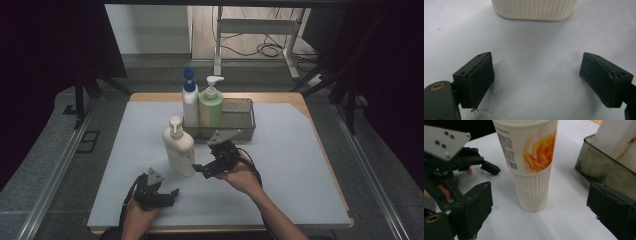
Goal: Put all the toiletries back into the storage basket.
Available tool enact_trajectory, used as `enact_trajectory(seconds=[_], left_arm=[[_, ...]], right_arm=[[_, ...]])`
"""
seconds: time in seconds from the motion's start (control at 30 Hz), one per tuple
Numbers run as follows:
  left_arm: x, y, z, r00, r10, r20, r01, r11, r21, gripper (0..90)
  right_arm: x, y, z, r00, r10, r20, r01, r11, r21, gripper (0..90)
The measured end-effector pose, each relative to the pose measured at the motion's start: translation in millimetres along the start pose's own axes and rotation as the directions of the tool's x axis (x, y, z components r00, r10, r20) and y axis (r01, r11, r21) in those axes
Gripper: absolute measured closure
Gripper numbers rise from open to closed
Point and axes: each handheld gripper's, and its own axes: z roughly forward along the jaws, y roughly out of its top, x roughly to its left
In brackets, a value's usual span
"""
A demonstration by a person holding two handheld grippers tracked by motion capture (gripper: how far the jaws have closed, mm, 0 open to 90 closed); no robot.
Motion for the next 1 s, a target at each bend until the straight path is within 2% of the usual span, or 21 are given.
enact_trajectory(seconds=[0.33, 0.67, 0.77, 0.9, 1.0], left_arm=[[0.1, -0.1, 0.1, 1.0, 0.001, -0.001, -0.001, 1.0, -0.001, 11.9], [0.1, 0.0, 0.2, 1.0, 0.001, -0.002, -0.001, 1.0, -0.001, 11.9], [0.1, 0.0, 0.2, 1.0, 0.001, -0.002, -0.001, 1.0, -0.001, 11.9], [0.1, 0.0, 0.2, 1.0, 0.001, -0.002, -0.001, 1.0, -0.001, 11.9], [0.1, 0.0, 0.3, 1.0, 0.0, -0.002, 0.0, 1.0, -0.001, 11.9]], right_arm=[[4.0, 16.1, 15.3, 1.0, 0.004, -0.006, -0.004, 1.0, -0.006, 11.6], [8.9, 28.7, 32.9, 0.9999, 0.007, 0.01, -0.007, 1.0, -0.007, 14.1], [11.2, 31.4, 37.9, 0.9999, 0.007, 0.012, -0.007, 1.0, -0.01, 15.9], [12.3, 34.6, 45.9, 0.9993, 0.0, 0.038, 0.0, 1.0, -0.001, 19.2], [12.8, 36.5, 50.3, 0.9994, 0.008, 0.034, -0.008, 1.0, -0.007, 23.2]])
